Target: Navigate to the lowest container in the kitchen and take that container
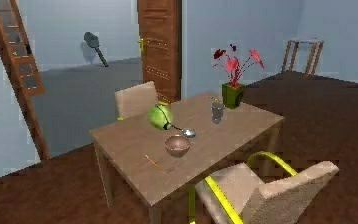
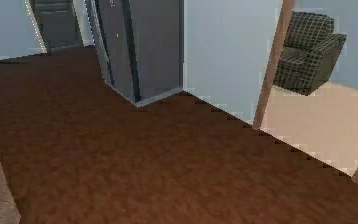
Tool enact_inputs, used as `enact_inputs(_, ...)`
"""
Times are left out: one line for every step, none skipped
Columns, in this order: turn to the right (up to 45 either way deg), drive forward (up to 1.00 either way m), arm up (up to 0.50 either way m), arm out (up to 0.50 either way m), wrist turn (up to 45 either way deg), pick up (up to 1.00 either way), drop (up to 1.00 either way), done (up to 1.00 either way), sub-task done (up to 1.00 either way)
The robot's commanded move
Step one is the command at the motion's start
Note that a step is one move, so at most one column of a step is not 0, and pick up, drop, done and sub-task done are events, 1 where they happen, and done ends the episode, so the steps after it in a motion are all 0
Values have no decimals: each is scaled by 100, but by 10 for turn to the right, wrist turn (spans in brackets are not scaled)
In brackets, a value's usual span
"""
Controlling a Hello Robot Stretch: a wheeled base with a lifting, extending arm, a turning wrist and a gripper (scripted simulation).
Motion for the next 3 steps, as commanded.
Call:
enact_inputs(-450, 0, 0, 0, 0, 0, 0, 0, 0)
enact_inputs(-420, 0, 0, 0, 0, 0, 0, 0, 0)
enact_inputs(450, 0, 0, 0, 0, 0, 0, 0, 0)
